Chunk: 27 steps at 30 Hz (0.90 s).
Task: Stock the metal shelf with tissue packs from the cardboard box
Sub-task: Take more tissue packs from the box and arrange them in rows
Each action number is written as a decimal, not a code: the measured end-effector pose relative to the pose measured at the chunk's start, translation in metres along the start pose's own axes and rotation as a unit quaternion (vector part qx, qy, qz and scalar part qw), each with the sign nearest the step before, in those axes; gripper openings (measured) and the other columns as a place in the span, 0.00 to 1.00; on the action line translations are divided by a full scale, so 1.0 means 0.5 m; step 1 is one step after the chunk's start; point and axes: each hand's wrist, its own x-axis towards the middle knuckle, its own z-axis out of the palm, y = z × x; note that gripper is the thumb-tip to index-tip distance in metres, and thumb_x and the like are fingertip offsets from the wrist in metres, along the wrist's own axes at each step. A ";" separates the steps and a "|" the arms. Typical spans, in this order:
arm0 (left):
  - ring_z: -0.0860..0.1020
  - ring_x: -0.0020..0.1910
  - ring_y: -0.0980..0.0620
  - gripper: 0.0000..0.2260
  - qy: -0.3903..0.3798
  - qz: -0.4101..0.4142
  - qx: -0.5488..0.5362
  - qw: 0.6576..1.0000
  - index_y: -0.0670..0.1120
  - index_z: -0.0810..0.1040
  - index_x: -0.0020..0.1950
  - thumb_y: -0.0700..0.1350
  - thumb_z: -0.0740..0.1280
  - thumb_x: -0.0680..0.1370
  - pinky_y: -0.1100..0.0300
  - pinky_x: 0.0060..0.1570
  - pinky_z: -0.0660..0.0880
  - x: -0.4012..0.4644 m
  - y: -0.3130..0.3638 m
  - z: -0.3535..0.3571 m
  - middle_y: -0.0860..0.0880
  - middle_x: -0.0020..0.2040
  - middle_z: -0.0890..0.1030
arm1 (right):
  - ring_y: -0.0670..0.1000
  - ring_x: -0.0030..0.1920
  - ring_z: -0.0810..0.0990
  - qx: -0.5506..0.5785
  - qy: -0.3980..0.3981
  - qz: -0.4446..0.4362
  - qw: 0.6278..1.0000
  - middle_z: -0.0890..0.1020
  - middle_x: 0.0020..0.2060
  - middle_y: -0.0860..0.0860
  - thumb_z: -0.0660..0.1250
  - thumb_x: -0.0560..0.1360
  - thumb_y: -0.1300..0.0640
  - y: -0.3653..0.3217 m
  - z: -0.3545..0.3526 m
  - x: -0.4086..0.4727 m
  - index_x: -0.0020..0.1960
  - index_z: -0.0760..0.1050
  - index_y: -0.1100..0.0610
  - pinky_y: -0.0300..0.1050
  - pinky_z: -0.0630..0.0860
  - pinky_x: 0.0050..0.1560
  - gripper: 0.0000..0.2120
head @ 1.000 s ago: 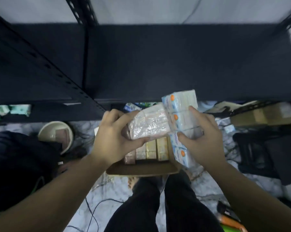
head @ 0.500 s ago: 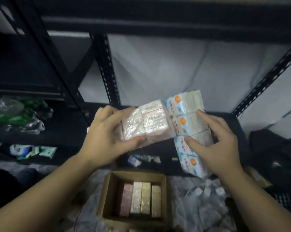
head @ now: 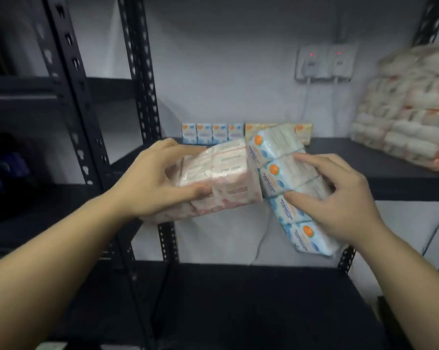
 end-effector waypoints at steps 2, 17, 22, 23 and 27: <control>0.75 0.53 0.60 0.35 -0.001 0.014 0.018 1.000 0.60 0.77 0.71 0.71 0.70 0.67 0.60 0.54 0.72 0.049 -0.005 -0.025 0.58 0.51 0.76 | 0.43 0.59 0.78 -0.030 -0.014 -0.003 0.999 0.79 0.59 0.42 0.78 0.64 0.44 -0.010 -0.021 0.054 0.67 0.80 0.44 0.34 0.70 0.62 0.30; 0.69 0.72 0.44 0.47 -0.235 -0.041 0.194 0.952 0.59 0.61 0.82 0.82 0.50 0.68 0.46 0.73 0.66 0.247 -0.154 0.003 0.46 0.71 0.73 | 0.41 0.44 0.81 -0.176 -0.313 0.100 0.928 0.73 0.70 0.43 0.74 0.77 0.49 0.068 -0.058 0.324 0.71 0.74 0.36 0.37 0.77 0.44 0.25; 0.65 0.78 0.47 0.51 -0.225 -0.055 0.224 0.947 0.60 0.57 0.83 0.84 0.42 0.65 0.47 0.76 0.64 0.251 -0.170 0.034 0.51 0.80 0.66 | 0.44 0.53 0.81 -0.214 -0.381 0.100 0.894 0.67 0.76 0.41 0.72 0.78 0.43 0.097 -0.041 0.347 0.73 0.69 0.31 0.37 0.78 0.48 0.25; 0.65 0.78 0.47 0.50 -0.221 -0.052 0.226 0.947 0.60 0.57 0.83 0.84 0.43 0.66 0.47 0.76 0.64 0.252 -0.173 0.035 0.52 0.81 0.66 | 0.47 0.63 0.78 -0.219 -0.388 0.091 0.891 0.66 0.77 0.40 0.72 0.77 0.40 0.104 -0.042 0.350 0.72 0.69 0.29 0.42 0.78 0.59 0.26; 0.67 0.77 0.49 0.52 -0.220 -0.050 0.229 0.947 0.61 0.57 0.83 0.86 0.42 0.64 0.48 0.75 0.66 0.259 -0.184 0.041 0.54 0.80 0.66 | 0.49 0.73 0.68 -0.264 -0.395 0.051 0.879 0.70 0.73 0.42 0.70 0.76 0.36 0.124 -0.041 0.364 0.74 0.67 0.30 0.51 0.65 0.75 0.28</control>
